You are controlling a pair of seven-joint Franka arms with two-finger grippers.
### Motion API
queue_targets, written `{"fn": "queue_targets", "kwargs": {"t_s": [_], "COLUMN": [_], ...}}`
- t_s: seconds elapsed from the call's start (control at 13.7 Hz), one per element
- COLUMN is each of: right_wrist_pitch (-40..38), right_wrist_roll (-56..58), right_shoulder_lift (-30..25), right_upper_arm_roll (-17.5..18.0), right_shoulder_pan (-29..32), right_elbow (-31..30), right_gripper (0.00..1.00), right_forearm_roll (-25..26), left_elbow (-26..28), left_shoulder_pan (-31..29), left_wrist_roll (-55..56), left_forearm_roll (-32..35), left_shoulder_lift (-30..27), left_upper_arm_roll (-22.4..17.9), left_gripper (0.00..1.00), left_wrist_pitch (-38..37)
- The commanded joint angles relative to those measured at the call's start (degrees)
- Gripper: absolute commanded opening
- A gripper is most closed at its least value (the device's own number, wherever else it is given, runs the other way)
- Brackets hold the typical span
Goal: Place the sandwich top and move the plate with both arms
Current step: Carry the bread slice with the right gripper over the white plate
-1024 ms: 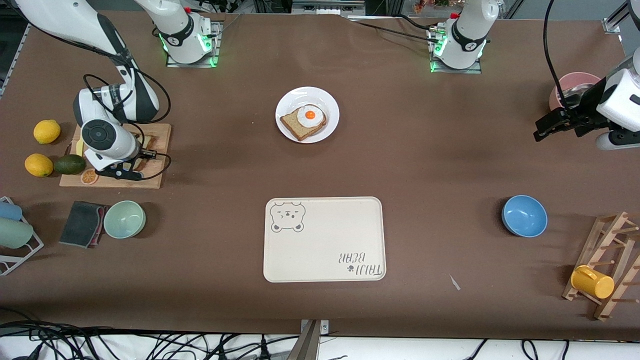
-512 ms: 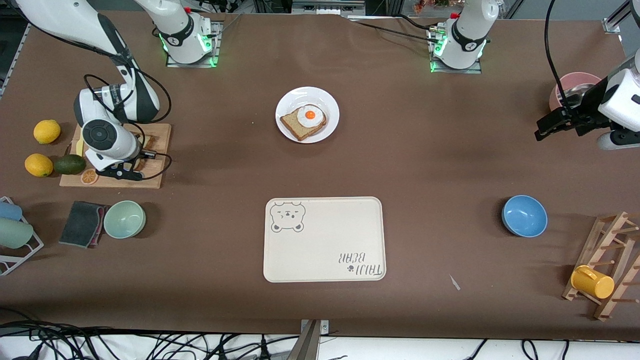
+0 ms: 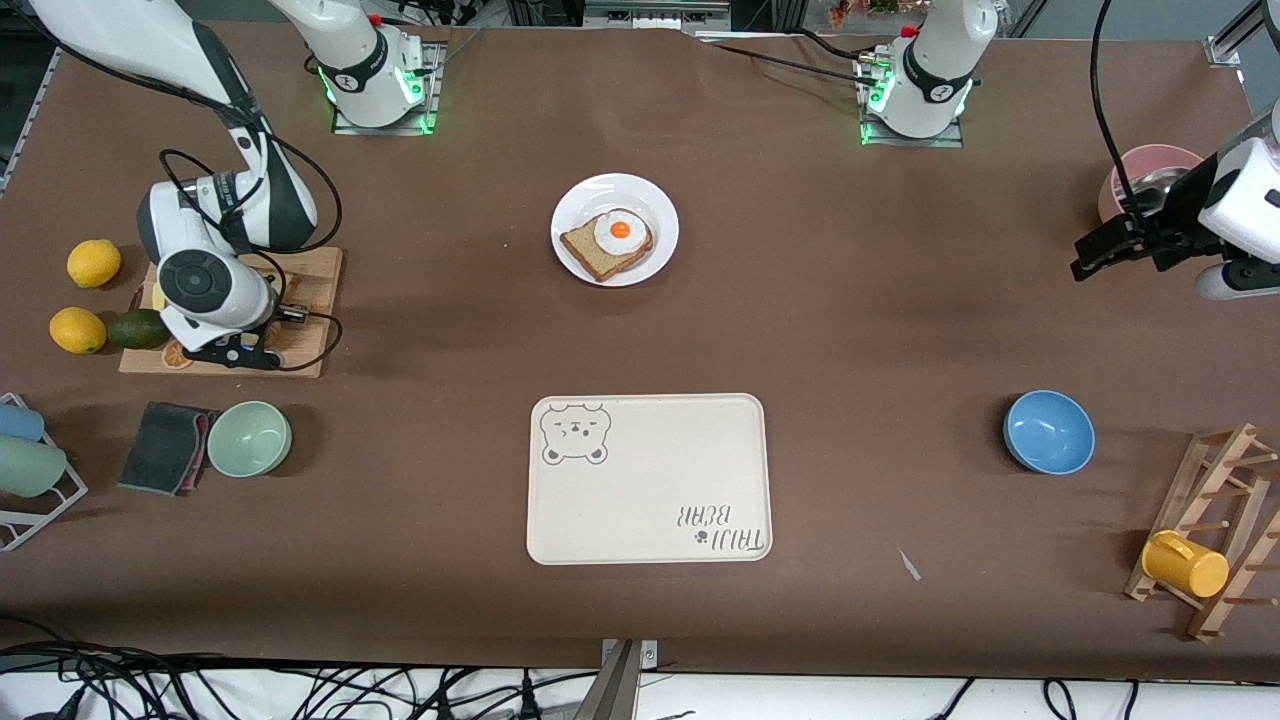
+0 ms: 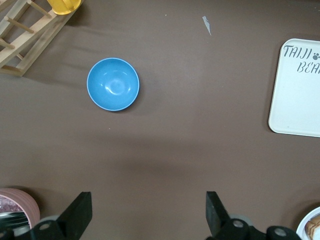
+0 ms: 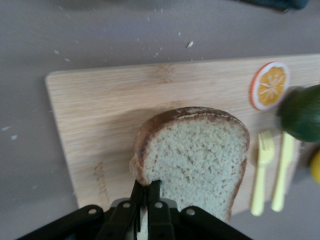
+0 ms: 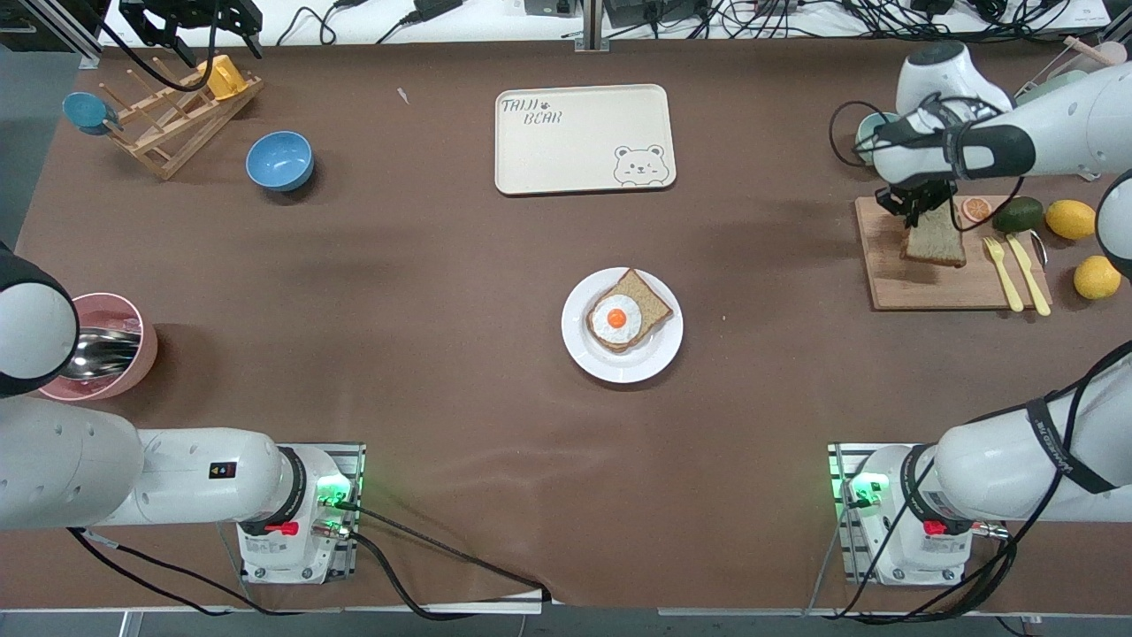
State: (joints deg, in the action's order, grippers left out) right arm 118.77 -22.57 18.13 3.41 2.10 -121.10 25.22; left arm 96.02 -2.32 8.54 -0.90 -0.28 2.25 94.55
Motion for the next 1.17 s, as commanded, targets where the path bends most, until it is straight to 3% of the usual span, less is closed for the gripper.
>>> {"fn": "queue_targets", "kwargs": {"t_s": [0.0,0.22,0.59,0.73,1.1], "right_wrist_pitch": [-13.9,-18.6,-21.3,-21.3,-20.4], "right_wrist_roll": [-1.1,-3.4,-14.8,-22.0,-43.4], "right_shoulder_lift": [0.1,0.5,1.0,2.2,8.8], "right_upper_arm_roll": [5.3,6.6,6.6,6.6,6.6], "right_shoulder_pan": [-0.3,-5.9,-18.9,-24.8,-36.4], "right_elbow": [10.1,15.6,18.9,20.5,27.4], "right_gripper": [0.0,0.0,0.0,0.0,0.0], "right_forearm_roll": [0.4,-1.1,-12.2,-16.9,-23.0], "left_elbow": [-0.9,-0.9,-0.9,-0.9,-1.0], "left_shoulder_pan": [-0.2,-0.3,-0.3,-0.2,-0.4], "left_wrist_roll": [-1.6,-1.6,-1.6,-1.4,-1.6], "left_forearm_roll": [-1.7,-1.7,-1.7,-1.7,-1.7], "left_shoulder_lift": [0.0,0.0,0.0,0.1,0.1], "left_upper_arm_roll": [-0.2,-0.4,-0.5,-0.5,-0.6], "left_gripper": [1.0,1.0,1.0,1.0,1.0], "left_wrist_pitch": [-0.9,-0.9,-0.9,-0.9,-0.9]}}
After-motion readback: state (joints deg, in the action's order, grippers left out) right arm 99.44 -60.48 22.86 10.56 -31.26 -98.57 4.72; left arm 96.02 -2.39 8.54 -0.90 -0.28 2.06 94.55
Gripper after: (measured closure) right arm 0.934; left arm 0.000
